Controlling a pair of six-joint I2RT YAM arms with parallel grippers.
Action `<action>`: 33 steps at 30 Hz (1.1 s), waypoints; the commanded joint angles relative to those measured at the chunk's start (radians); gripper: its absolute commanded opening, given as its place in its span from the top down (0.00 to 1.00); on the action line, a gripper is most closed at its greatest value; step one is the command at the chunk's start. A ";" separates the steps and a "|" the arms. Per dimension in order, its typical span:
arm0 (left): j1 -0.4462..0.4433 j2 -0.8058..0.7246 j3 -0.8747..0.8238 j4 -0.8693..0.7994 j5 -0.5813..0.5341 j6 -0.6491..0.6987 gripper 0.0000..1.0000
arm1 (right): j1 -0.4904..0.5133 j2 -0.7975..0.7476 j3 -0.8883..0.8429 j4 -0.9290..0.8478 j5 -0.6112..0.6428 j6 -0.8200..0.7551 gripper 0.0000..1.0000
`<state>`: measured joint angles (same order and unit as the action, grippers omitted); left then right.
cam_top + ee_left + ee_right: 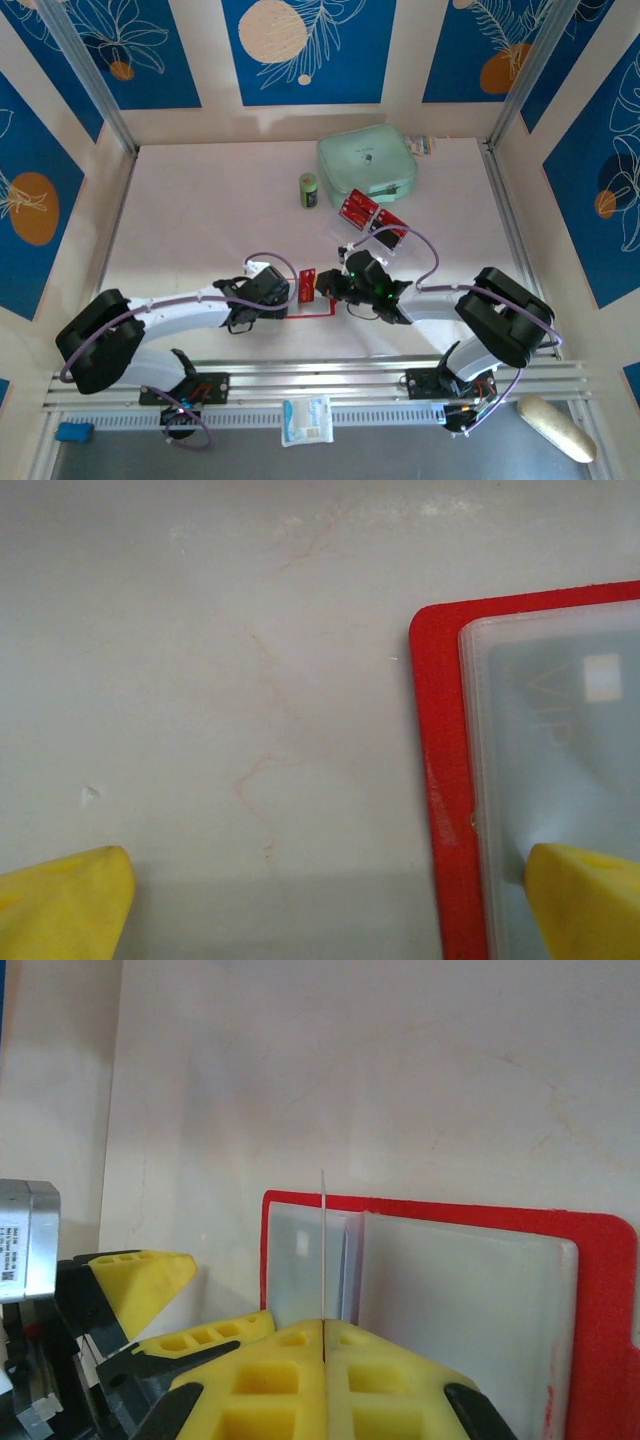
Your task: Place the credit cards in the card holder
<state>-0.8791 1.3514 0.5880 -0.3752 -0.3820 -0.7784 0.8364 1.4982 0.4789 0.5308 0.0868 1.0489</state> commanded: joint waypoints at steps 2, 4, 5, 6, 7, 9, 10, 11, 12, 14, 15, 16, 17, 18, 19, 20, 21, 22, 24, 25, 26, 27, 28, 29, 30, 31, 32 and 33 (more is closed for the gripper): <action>0.006 0.008 -0.034 -0.049 -0.008 -0.007 0.00 | 0.011 0.022 -0.020 0.051 0.037 0.017 1.00; 0.007 0.009 -0.034 -0.047 -0.006 -0.007 0.00 | 0.012 0.027 -0.026 0.057 0.042 0.019 1.00; 0.006 0.009 -0.035 -0.047 -0.006 -0.008 0.00 | 0.012 0.030 -0.028 0.062 0.043 0.020 1.00; 0.006 0.010 -0.034 -0.046 -0.007 -0.007 0.00 | 0.011 0.034 -0.029 0.065 0.044 0.023 1.00; 0.006 0.011 -0.036 -0.046 -0.007 -0.009 0.00 | 0.012 0.036 -0.033 0.068 0.043 0.022 1.00; 0.006 0.013 -0.034 -0.044 -0.005 -0.009 0.00 | 0.013 0.043 -0.035 0.073 0.044 0.023 1.00; 0.006 0.012 -0.034 -0.044 -0.005 -0.008 0.00 | 0.013 0.048 -0.038 0.075 0.044 0.024 1.00; 0.007 0.014 -0.034 -0.045 -0.006 -0.009 0.00 | 0.013 0.049 -0.040 0.080 0.042 0.026 1.00; 0.006 0.014 -0.034 -0.044 -0.005 -0.009 0.00 | 0.013 0.052 -0.042 0.085 0.043 0.026 1.00; 0.006 0.013 -0.034 -0.045 -0.004 -0.009 0.00 | 0.012 0.059 -0.046 0.091 0.041 0.030 1.00; 0.006 0.013 -0.034 -0.045 -0.004 -0.008 0.00 | 0.013 0.061 -0.049 0.094 0.041 0.032 1.00; 0.007 0.012 -0.034 -0.044 -0.004 -0.009 0.00 | 0.013 0.062 -0.051 0.096 0.042 0.032 1.00; 0.008 0.010 -0.033 -0.044 -0.003 -0.008 0.00 | 0.012 0.064 -0.055 0.101 0.042 0.035 1.00; 0.006 0.009 -0.034 -0.044 -0.003 -0.008 0.00 | 0.012 0.061 -0.058 0.104 0.045 0.035 1.00; 0.007 0.010 -0.035 -0.045 -0.003 -0.009 0.00 | 0.013 0.059 -0.061 0.105 0.048 0.036 1.00; 0.006 0.009 -0.035 -0.045 -0.004 -0.009 0.00 | 0.013 0.059 -0.063 0.104 0.050 0.036 1.00; 0.006 0.009 -0.036 -0.045 -0.004 -0.009 0.00 | 0.013 0.057 -0.063 0.104 0.050 0.037 1.00; 0.006 0.008 -0.036 -0.045 -0.002 -0.009 0.00 | 0.013 0.060 -0.063 0.104 0.047 0.035 1.00; 0.008 0.007 -0.036 -0.045 -0.003 -0.009 0.00 | 0.013 0.062 -0.060 0.102 0.041 0.034 1.00; 0.007 0.006 -0.035 -0.044 -0.003 -0.009 0.00 | 0.013 0.064 -0.059 0.103 0.038 0.035 1.00; 0.006 0.008 -0.036 -0.043 -0.003 -0.009 0.00 | 0.013 0.068 -0.059 0.101 0.035 0.036 1.00; 0.006 0.007 -0.036 -0.041 -0.003 -0.009 0.00 | 0.015 0.070 -0.059 0.103 0.032 0.037 1.00; 0.006 0.008 -0.038 -0.039 -0.003 -0.009 0.01 | 0.015 0.072 -0.057 0.104 0.028 0.037 1.00; 0.007 0.008 -0.040 -0.039 -0.002 -0.009 0.00 | 0.018 0.076 -0.056 0.106 0.026 0.038 1.00; 0.007 0.008 -0.042 -0.036 0.000 -0.010 0.00 | 0.019 0.077 -0.054 0.107 0.024 0.039 1.00; 0.007 0.009 -0.042 -0.035 0.000 -0.011 0.00 | 0.022 0.079 -0.055 0.106 0.022 0.039 1.00; 0.006 0.007 -0.042 -0.035 -0.001 -0.012 0.00 | 0.024 0.080 -0.053 0.106 0.022 0.040 1.00; 0.007 0.008 -0.043 -0.036 -0.001 -0.012 0.00 | 0.026 0.080 -0.054 0.106 0.022 0.042 1.00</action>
<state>-0.8791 1.3506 0.5785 -0.3569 -0.3786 -0.7811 0.8501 1.5639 0.4290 0.6212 0.1047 1.0824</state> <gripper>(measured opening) 0.996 0.061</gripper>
